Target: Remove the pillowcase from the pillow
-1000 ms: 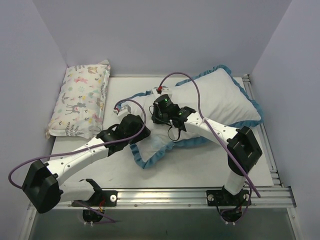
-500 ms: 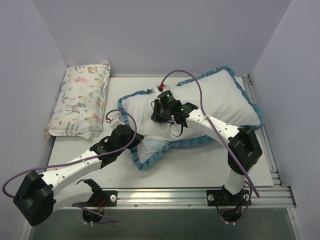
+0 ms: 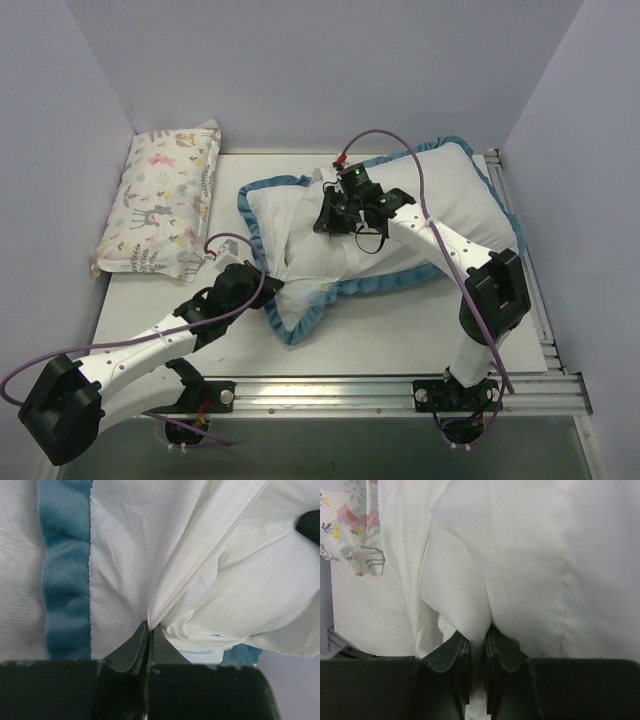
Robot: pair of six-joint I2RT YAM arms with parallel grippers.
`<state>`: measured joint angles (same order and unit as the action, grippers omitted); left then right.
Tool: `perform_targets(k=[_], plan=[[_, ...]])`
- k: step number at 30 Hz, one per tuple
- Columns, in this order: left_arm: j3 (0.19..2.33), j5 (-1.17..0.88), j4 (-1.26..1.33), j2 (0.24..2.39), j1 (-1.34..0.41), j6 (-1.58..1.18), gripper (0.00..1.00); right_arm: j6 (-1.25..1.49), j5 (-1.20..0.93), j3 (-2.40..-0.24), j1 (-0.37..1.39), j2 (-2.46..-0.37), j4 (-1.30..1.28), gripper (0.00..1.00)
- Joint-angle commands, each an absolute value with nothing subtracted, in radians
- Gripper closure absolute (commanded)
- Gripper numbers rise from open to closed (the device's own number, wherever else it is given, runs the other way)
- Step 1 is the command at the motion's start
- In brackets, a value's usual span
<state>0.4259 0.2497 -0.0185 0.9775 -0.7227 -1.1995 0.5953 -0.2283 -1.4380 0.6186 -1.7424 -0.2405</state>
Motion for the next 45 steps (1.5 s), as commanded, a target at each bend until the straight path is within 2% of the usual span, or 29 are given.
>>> perform_targets(k=[1, 6, 12, 19, 32, 36, 39, 45], plan=[[0.413, 0.256, -0.311, 0.997, -0.715, -1.118, 1.00, 0.546, -0.003, -1.441, 0.546, -1.667, -0.155, 1.00], [0.410, 0.259, -0.327, 0.980, -0.713, -1.117, 1.00, 0.560, -0.047, -1.402, 0.515, -1.667, -0.123, 1.00], [0.387, 0.230, -0.259, 1.144, -0.713, -1.143, 1.00, 0.554, -0.051, -1.540, 0.499, -1.657, -0.193, 1.00], [0.351, 0.233, -0.189, 1.181, -0.739, -1.151, 1.00, 0.584, -0.112, -1.669, 0.443, -1.670, -0.239, 1.00], [0.344, 0.229, -0.077, 1.402, -0.759, -1.161, 1.00, 0.609, -0.175, -1.775, 0.402, -1.632, -0.299, 1.00], [0.330, 0.229, -0.046, 1.398, -0.761, -1.170, 1.00, 0.612, -0.218, -1.795, 0.390, -1.632, -0.311, 1.00], [0.341, 0.233, -0.044, 1.373, -0.759, -1.157, 1.00, 0.559, -0.249, -1.766, 0.423, -1.612, -0.344, 1.00], [0.321, 0.238, -0.015, 1.298, -0.761, -1.141, 1.00, 0.421, -0.104, -1.481, 0.635, -1.450, -0.333, 0.98]])
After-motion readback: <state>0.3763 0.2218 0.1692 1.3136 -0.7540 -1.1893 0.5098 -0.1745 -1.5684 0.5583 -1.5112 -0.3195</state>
